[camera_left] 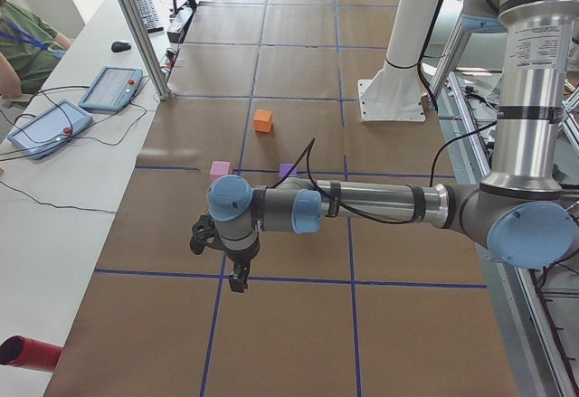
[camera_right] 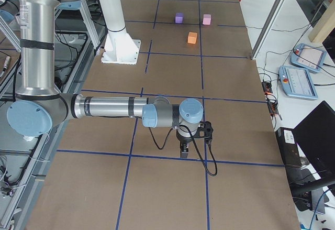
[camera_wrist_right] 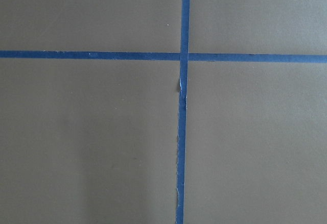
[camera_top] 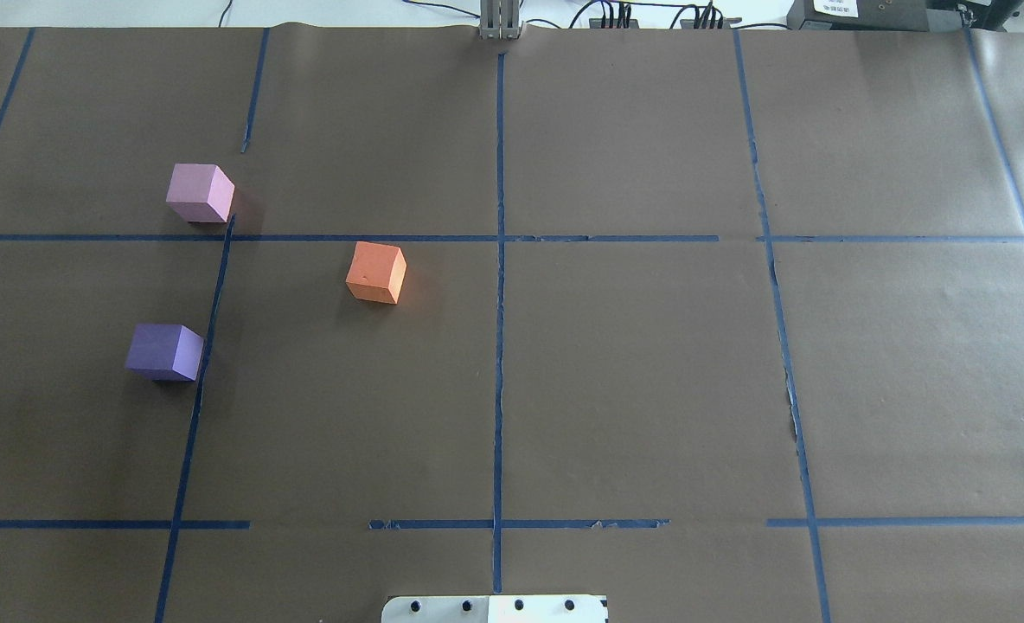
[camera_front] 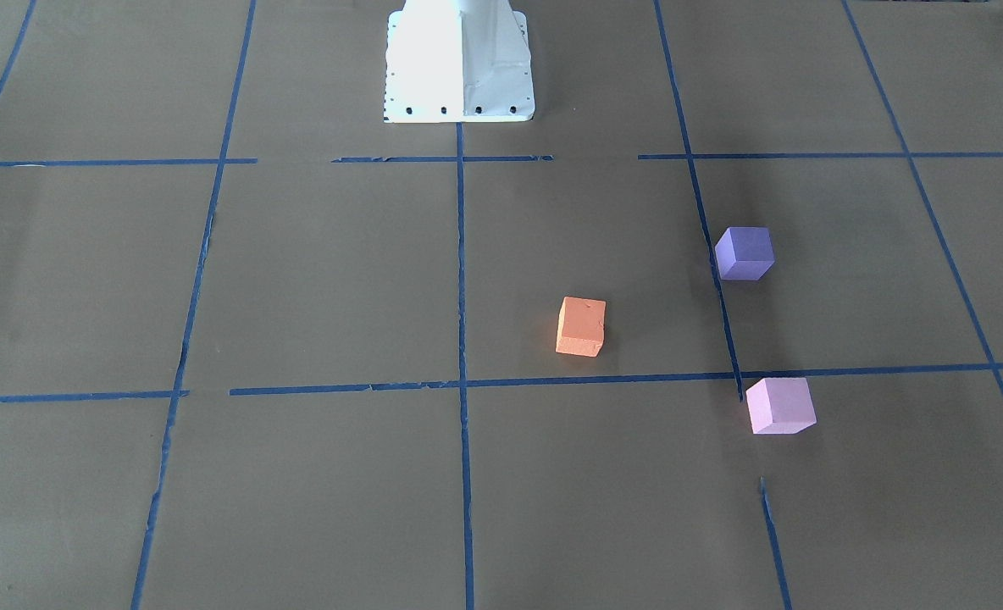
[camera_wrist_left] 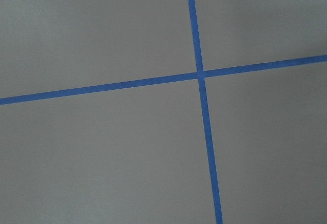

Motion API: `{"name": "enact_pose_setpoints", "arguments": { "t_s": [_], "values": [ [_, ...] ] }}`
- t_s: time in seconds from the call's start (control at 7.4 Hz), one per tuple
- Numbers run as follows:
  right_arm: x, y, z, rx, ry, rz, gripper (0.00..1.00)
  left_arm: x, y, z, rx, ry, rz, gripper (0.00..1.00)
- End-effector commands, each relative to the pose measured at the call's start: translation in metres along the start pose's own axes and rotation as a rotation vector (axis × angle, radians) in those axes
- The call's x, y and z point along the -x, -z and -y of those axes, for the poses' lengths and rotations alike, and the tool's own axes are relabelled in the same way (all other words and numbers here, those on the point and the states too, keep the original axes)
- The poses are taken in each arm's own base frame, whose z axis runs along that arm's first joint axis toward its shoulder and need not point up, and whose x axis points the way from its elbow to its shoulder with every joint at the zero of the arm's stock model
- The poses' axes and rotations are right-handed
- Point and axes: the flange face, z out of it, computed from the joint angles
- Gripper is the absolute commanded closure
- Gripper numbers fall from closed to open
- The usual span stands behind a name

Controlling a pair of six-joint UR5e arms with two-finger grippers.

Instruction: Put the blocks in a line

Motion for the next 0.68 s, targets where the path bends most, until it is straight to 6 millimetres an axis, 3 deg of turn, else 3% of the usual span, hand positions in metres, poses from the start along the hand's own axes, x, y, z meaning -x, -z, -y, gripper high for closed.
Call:
{"name": "enact_pose_setpoints", "arguments": {
  "t_s": [0.0,0.27,0.41,0.54],
  "values": [
    [0.000,0.000,0.000,-0.001,0.000,0.000,0.00,-0.001,0.001,0.001,-0.001,-0.003,0.000,0.00],
    [0.000,0.000,0.000,0.001,0.001,0.000,0.00,-0.005,0.003,0.008,-0.007,-0.004,0.001,0.00],
    [0.000,0.000,0.000,-0.001,0.000,0.000,0.00,-0.015,0.014,0.023,-0.029,-0.027,0.005,0.00],
    [0.000,0.000,0.000,-0.001,0.000,0.000,0.00,-0.050,0.023,0.046,-0.045,-0.093,0.012,0.00]
  ]
}}
